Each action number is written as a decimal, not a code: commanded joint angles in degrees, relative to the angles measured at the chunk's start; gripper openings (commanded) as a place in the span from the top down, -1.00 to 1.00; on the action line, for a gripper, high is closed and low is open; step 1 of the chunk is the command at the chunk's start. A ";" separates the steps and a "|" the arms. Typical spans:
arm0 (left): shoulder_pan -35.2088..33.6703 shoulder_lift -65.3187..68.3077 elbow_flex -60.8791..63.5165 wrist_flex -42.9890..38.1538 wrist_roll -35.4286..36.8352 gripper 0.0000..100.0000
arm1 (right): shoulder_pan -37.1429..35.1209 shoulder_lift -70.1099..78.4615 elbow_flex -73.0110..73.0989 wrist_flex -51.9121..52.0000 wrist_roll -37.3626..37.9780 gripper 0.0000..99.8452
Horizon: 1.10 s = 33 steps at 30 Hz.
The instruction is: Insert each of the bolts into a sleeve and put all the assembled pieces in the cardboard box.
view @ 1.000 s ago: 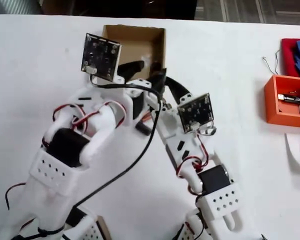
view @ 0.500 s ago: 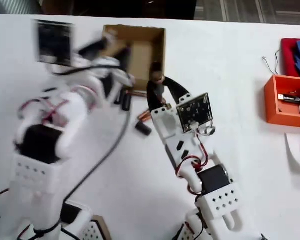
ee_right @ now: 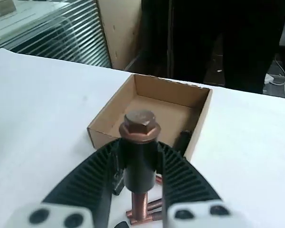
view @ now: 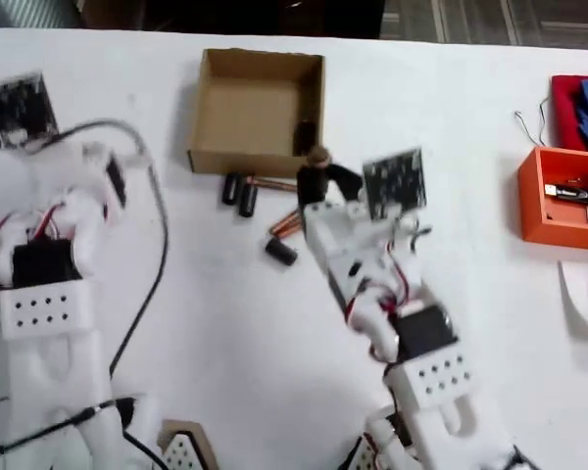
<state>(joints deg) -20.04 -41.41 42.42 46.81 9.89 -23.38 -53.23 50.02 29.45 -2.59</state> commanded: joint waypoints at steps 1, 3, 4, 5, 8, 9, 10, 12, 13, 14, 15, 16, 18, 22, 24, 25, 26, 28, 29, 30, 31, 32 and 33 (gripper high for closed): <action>-2.81 -0.26 11.91 -9.58 -6.51 0.89 | 2.59 11.74 -19.69 5.58 -0.53 0.96; -2.02 -0.26 17.45 -16.70 -10.90 0.89 | 3.38 20.53 -30.24 10.24 -0.53 0.96; -1.67 -0.18 20.44 -20.22 -12.75 0.89 | 3.74 25.10 -35.52 12.53 -0.53 0.96; -1.58 -0.18 23.34 -24.18 -13.80 0.89 | 3.91 29.67 -41.05 14.64 -0.62 0.96; -1.76 -0.18 30.64 -33.76 -13.27 0.89 | 4.09 44.35 -57.49 20.88 -0.79 0.96; -1.76 -0.18 32.57 -35.16 -12.75 0.89 | 4.09 49.36 -63.12 22.81 -0.79 0.96; -1.76 -0.18 33.80 -35.87 -12.40 0.89 | 4.09 54.20 -68.92 24.66 -0.79 0.96; -1.67 -0.18 34.33 -35.96 -12.57 0.89 | 4.00 64.22 -81.32 28.44 -1.05 0.96; -1.67 -0.18 34.42 -35.96 -12.57 0.89 | 4.00 69.32 -87.65 30.20 -2.37 0.96; -1.67 -0.18 34.59 -35.96 -12.48 0.89 | 4.00 74.07 -93.54 31.78 -3.69 0.96; -1.49 -0.09 34.68 -35.96 -12.48 0.89 | 4.00 79.16 -99.60 33.10 -4.84 0.96; -1.49 -0.09 34.68 -35.96 -12.48 0.89 | 4.00 84.00 -105.32 34.42 -5.71 0.96; -1.49 1.58 34.33 -36.04 -12.48 0.89 | 3.56 93.58 -115.96 36.35 -7.47 0.96; -1.49 10.90 28.53 -34.64 -12.66 0.89 | 2.77 109.32 -131.16 36.70 -8.79 0.96; -1.49 17.76 23.34 -32.09 -12.66 0.89 | 2.68 114.51 -135.12 35.21 -8.79 0.96; -1.49 20.66 20.18 -29.54 -12.66 0.89 | 2.68 116.26 -135.74 34.07 -8.79 0.96; -1.49 23.47 17.19 -26.46 -12.57 0.89 | 2.86 117.23 -135.82 32.66 -8.79 0.96; -1.41 27.52 11.47 -20.22 -12.48 0.89 | 3.12 118.73 -135.74 30.46 -8.79 0.96; -1.41 29.19 9.27 -17.93 -12.48 0.89 | 3.12 119.16 -135.30 29.67 -8.79 0.96; -1.41 30.59 7.78 -16.44 -12.40 0.89 | 3.12 119.25 -134.15 29.05 -8.79 0.96; -1.41 31.65 6.73 -15.56 -12.40 0.89 | 2.95 119.25 -133.01 28.35 -8.70 0.96; -1.41 32.35 5.93 -15.12 -12.40 0.89 | 2.86 119.25 -131.96 27.65 -8.70 0.96; -1.41 32.53 5.76 -15.12 -12.40 0.89 | 2.86 119.34 -130.90 27.12 -8.70 0.96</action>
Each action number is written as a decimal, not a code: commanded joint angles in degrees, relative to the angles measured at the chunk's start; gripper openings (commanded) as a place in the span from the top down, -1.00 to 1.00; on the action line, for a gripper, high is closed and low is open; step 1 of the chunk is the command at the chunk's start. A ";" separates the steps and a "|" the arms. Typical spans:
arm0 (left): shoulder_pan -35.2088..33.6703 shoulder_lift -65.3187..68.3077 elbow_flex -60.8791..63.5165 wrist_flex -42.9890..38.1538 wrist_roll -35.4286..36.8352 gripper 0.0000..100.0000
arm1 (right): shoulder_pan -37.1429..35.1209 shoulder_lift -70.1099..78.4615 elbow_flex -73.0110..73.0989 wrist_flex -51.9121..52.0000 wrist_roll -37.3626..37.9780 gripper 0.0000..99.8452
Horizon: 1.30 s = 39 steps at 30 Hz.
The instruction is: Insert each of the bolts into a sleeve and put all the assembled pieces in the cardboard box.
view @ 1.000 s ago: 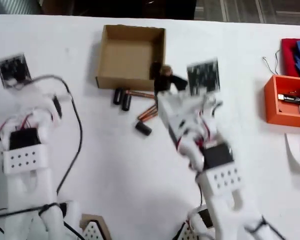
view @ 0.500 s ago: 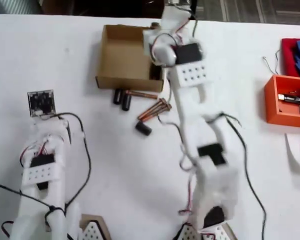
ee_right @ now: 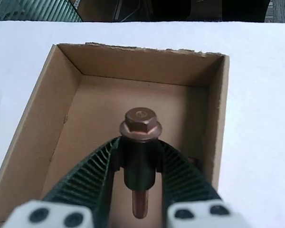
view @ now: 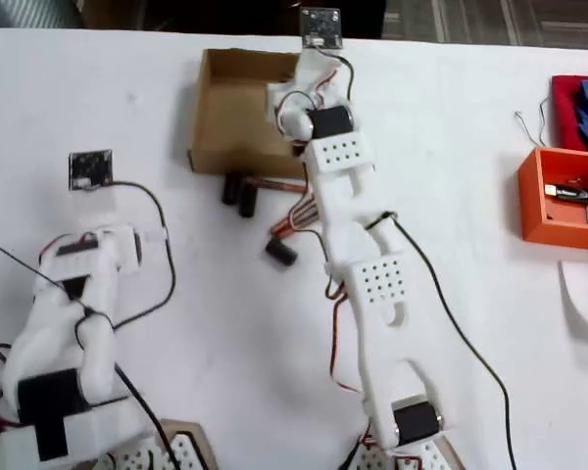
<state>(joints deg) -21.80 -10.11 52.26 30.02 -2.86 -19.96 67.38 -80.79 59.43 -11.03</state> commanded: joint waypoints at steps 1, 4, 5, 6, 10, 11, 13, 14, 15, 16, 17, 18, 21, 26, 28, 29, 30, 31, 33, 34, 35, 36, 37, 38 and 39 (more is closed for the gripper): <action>0.35 1.14 -4.00 1.67 0.35 0.89 | -0.57 -1.27 0.70 -3.30 -0.26 0.96; 0.35 1.05 -4.00 1.67 0.35 0.89 | -0.40 -1.10 2.46 -4.18 -0.26 0.96; 0.35 1.05 -4.00 1.67 0.35 0.89 | -0.40 -0.92 2.73 -4.35 -0.26 0.96; 0.35 1.05 -4.00 1.67 0.35 0.89 | -0.40 -0.84 3.08 -4.35 -0.26 0.96; 0.35 1.05 -4.00 1.67 0.35 0.89 | -0.40 -0.75 5.80 -4.62 -0.26 0.96; 0.35 1.05 -4.00 1.67 0.35 0.89 | -0.40 -0.75 6.07 -4.62 -0.26 0.96; 0.35 1.05 -4.00 1.67 0.35 0.89 | -0.31 -0.75 6.24 -4.62 -0.26 0.96; 0.35 1.05 -4.00 1.67 0.35 0.89 | -0.31 -0.75 6.24 -4.70 -0.26 0.96; 0.35 1.05 -4.00 1.67 0.35 0.89 | -0.31 -0.66 6.59 -5.23 -0.26 0.96; 0.35 1.05 -4.00 1.67 0.35 0.89 | -0.31 -0.66 7.30 -5.76 -0.26 0.96; 0.35 1.05 -4.00 1.67 0.35 0.89 | -0.31 -0.66 7.91 -6.37 -0.26 0.96; 0.35 1.05 -4.00 1.67 0.35 0.89 | -0.40 -0.66 8.44 -6.64 -0.26 0.96; 0.35 1.05 -4.00 1.67 0.35 0.89 | -0.75 -0.66 9.05 -6.20 -0.26 0.96; 0.35 1.05 -4.00 1.67 0.35 0.89 | -0.40 -0.66 9.05 -6.20 -0.35 0.96; 0.35 1.05 -4.00 1.67 0.35 0.89 | -0.40 -0.66 9.23 -6.11 -0.35 0.96; 0.35 1.05 -4.00 1.67 0.35 0.89 | -0.40 -0.66 9.76 -6.11 -0.35 0.96; 0.35 1.05 -4.00 1.67 0.35 0.89 | -0.48 -0.66 10.29 -6.11 -0.35 0.96; 0.35 1.05 -4.00 1.67 0.35 0.89 | -0.57 -0.66 10.64 -6.11 -0.35 0.96; 0.35 1.05 -4.00 1.67 0.35 0.89 | -0.66 -0.66 11.25 -6.11 -0.35 0.96; 0.35 1.05 -4.00 1.67 0.35 0.89 | -0.66 -0.66 11.69 -6.20 -0.35 0.96; 0.35 1.05 -4.00 1.67 0.35 0.89 | -0.66 -0.66 11.87 -6.20 -0.35 0.96; 0.35 1.05 -4.00 1.67 0.35 0.89 | -0.66 -0.66 11.96 -6.29 -0.35 0.96; 0.35 1.05 -4.00 1.67 0.35 0.89 | -0.66 -0.66 12.04 -6.29 -0.35 0.96; 0.35 1.05 -4.00 1.67 0.35 0.89 | -0.66 -0.66 12.04 -6.29 -0.35 0.96; 0.35 1.05 -4.00 1.67 0.35 0.89 | -0.66 -0.66 12.13 -6.29 -0.35 0.96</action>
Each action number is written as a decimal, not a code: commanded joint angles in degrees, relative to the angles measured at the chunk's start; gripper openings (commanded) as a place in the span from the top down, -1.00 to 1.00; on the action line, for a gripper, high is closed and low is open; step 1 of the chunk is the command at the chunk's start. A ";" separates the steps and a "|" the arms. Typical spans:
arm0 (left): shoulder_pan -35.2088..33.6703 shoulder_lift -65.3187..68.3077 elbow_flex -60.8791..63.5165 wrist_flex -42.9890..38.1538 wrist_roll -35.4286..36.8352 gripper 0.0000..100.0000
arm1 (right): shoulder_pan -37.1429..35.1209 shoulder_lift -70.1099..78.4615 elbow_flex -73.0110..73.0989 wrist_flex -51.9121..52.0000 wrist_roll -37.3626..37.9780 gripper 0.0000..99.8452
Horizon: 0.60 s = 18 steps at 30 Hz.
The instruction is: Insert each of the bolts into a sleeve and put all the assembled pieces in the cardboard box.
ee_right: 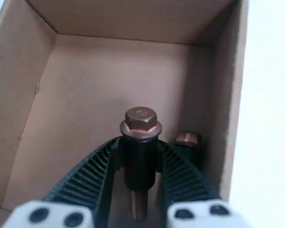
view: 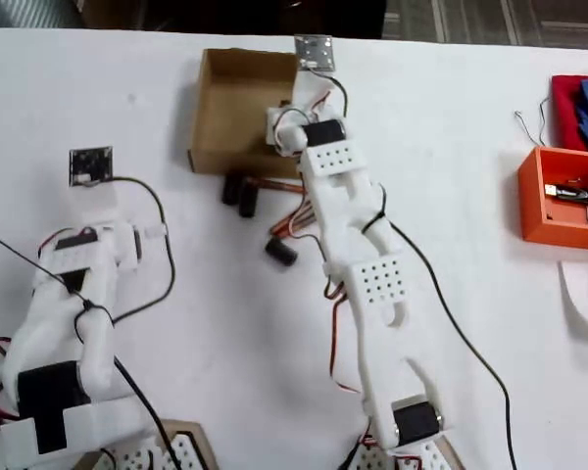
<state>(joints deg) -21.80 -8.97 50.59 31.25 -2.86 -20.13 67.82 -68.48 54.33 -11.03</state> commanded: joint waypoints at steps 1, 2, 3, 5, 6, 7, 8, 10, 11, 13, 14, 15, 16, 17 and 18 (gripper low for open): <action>0.35 -0.09 -2.33 0.44 0.35 0.89 | -0.48 -1.10 -0.18 -1.19 -0.35 0.96; 0.35 -0.09 -2.33 0.44 0.35 0.89 | -0.48 -1.10 -0.18 -1.10 -0.35 0.96; 0.35 -0.09 -2.33 0.44 0.35 0.89 | -0.40 -1.10 -0.09 -1.10 -0.35 0.96; 0.35 -0.09 -2.33 0.44 0.35 0.89 | -0.40 -1.10 -0.09 -1.10 -0.35 0.96; 0.35 -0.09 -2.33 0.44 0.35 0.89 | -0.40 -1.10 -0.09 -1.10 -0.35 0.96; 0.35 -0.09 -2.33 0.44 0.35 0.89 | -0.40 -1.10 -0.09 -1.10 -0.44 0.96; 0.35 -0.09 -2.33 0.44 0.35 0.89 | -0.40 -1.10 -0.09 -1.10 -0.62 0.96; 0.35 -0.09 -2.33 0.44 0.35 0.89 | -0.48 -1.01 0.00 -0.66 -0.79 0.96; 0.35 -0.09 -2.33 0.44 0.35 0.89 | -0.66 -1.10 0.35 -0.22 -0.79 0.96; 0.35 -0.09 -2.33 0.44 0.35 0.89 | -1.01 -1.10 0.53 0.13 -0.79 0.96; 0.35 -0.09 -2.33 0.44 0.35 0.89 | -1.01 -1.01 0.53 0.13 -0.79 0.96; 0.35 -0.09 -2.33 0.44 0.35 0.89 | -1.10 -1.01 0.53 0.13 -0.79 0.96; 0.35 -0.09 -2.33 0.44 0.35 0.89 | -1.10 -1.01 0.53 0.13 -0.79 0.96; 0.35 -0.09 -2.33 0.44 0.35 0.89 | -1.10 -1.01 0.53 0.13 -0.79 0.96; 0.35 -0.09 -2.33 0.44 0.35 0.89 | -1.10 -1.10 0.53 0.13 -0.79 0.96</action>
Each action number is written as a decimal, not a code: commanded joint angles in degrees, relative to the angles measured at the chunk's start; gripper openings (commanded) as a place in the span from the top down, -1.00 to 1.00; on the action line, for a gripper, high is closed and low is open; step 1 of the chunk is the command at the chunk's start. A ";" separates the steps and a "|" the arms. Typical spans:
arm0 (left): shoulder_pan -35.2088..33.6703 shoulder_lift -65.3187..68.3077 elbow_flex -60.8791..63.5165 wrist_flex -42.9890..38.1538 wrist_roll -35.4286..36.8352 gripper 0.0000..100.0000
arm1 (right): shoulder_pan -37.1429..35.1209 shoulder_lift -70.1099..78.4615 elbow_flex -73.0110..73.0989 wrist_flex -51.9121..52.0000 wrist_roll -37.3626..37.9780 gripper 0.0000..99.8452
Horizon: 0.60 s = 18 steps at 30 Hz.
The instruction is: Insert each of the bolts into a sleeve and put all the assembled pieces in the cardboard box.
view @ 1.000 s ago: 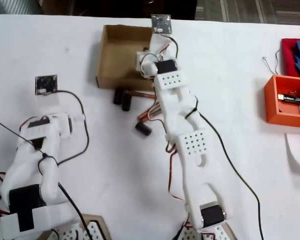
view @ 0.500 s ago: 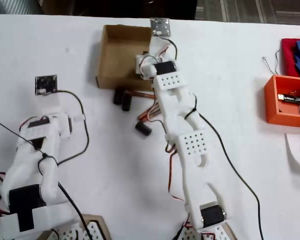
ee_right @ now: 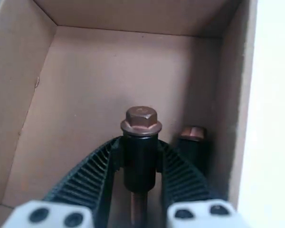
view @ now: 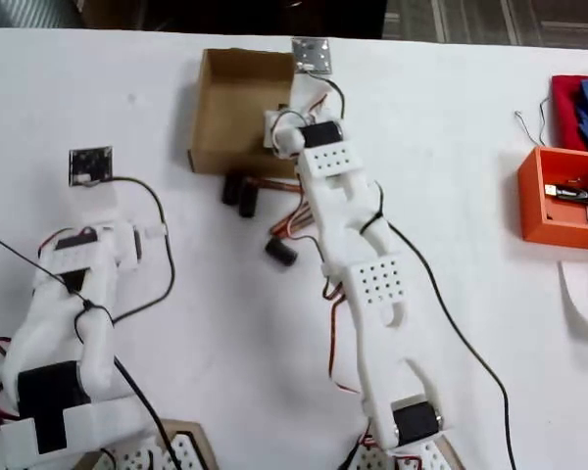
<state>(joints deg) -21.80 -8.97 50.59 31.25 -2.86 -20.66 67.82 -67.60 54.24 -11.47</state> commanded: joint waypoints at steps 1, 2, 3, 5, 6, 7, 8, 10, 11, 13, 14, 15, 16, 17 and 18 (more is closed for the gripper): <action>0.35 -0.09 -2.33 0.44 0.35 0.89 | -0.57 -1.10 -0.35 0.22 -0.35 0.96; 0.35 -0.09 -2.33 0.44 0.35 0.89 | -0.57 -1.10 -0.35 0.22 -0.35 0.96; 0.35 -0.09 -2.33 0.44 0.35 0.89 | -0.48 -1.10 -0.35 0.22 -0.35 0.96; 0.35 -0.09 -2.33 0.44 0.35 0.89 | -0.31 -1.01 -0.35 0.40 -0.44 0.96; 0.35 -0.09 -2.33 0.44 0.35 0.89 | -0.31 -1.01 -0.35 0.75 -0.44 0.96; 0.35 -0.09 -2.33 0.44 0.35 0.89 | -0.31 -1.01 -0.35 1.01 -0.44 0.96; 0.35 -0.09 -2.33 0.44 0.35 0.89 | -0.31 -1.01 -0.35 1.10 -0.44 0.96; 0.35 -0.09 -2.33 0.44 0.35 0.89 | -0.40 -1.01 -0.35 1.10 -0.44 0.96; 0.35 -0.09 -2.33 0.44 0.35 0.89 | -0.40 -1.01 -0.35 1.10 -0.44 0.96; 0.35 -0.09 -2.33 0.44 0.35 0.89 | -0.40 -1.01 -0.35 1.80 -0.44 0.96; 0.35 -0.09 -2.33 0.44 0.35 0.89 | -0.40 -1.01 -0.35 1.89 -0.44 0.96; 0.35 -0.09 -2.33 0.44 0.35 0.89 | -0.40 -1.01 -0.35 1.89 -0.44 0.96; 0.35 -0.09 -2.33 0.44 0.35 0.89 | -0.40 -1.01 -0.35 1.89 -0.44 0.96; 0.35 -0.09 -2.33 0.44 0.35 0.89 | -0.31 -1.01 -0.35 1.89 -0.44 0.96; 0.35 -0.09 -2.33 0.44 0.35 0.89 | -0.31 -1.01 -0.35 1.89 -0.44 0.96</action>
<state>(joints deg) -21.80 -8.97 50.59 31.25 -2.86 -20.84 67.82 -67.60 56.00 -11.56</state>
